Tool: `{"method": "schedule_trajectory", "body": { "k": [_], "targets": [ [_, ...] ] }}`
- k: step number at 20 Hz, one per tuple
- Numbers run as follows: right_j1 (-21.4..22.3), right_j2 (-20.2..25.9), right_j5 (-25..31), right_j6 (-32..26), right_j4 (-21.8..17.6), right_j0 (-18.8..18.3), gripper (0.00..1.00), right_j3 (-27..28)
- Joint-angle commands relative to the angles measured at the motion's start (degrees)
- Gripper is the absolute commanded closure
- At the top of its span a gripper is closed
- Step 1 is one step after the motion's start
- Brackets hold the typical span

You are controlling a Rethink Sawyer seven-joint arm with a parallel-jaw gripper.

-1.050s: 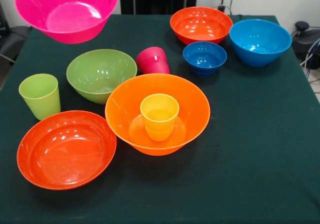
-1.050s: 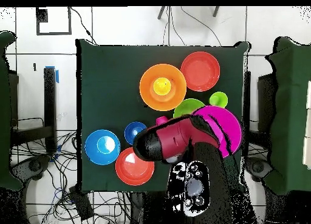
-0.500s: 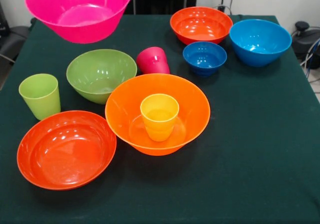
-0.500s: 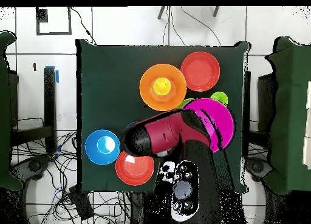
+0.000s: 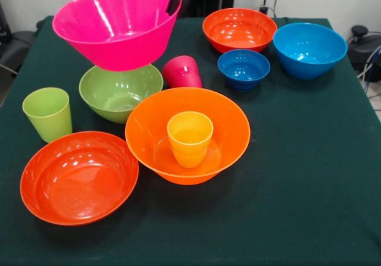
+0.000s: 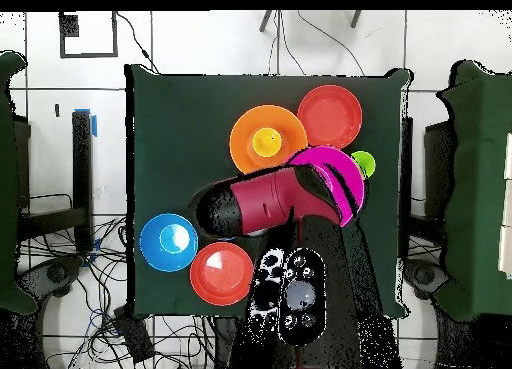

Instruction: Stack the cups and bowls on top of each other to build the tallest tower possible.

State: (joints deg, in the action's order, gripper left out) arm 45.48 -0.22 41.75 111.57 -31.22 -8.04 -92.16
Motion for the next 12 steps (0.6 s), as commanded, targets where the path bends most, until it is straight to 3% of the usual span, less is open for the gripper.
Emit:
{"method": "schedule_trajectory", "body": {
  "k": [1,5,12],
  "targets": [
    [-5.71,4.11,-7.05,9.61,3.83,0.12,1.00,5.02],
    [-6.30,3.17,-6.24,8.81,5.31,0.97,1.00,6.17],
    [-6.89,2.01,2.79,4.05,5.61,2.95,1.00,11.99]
  ]
}}
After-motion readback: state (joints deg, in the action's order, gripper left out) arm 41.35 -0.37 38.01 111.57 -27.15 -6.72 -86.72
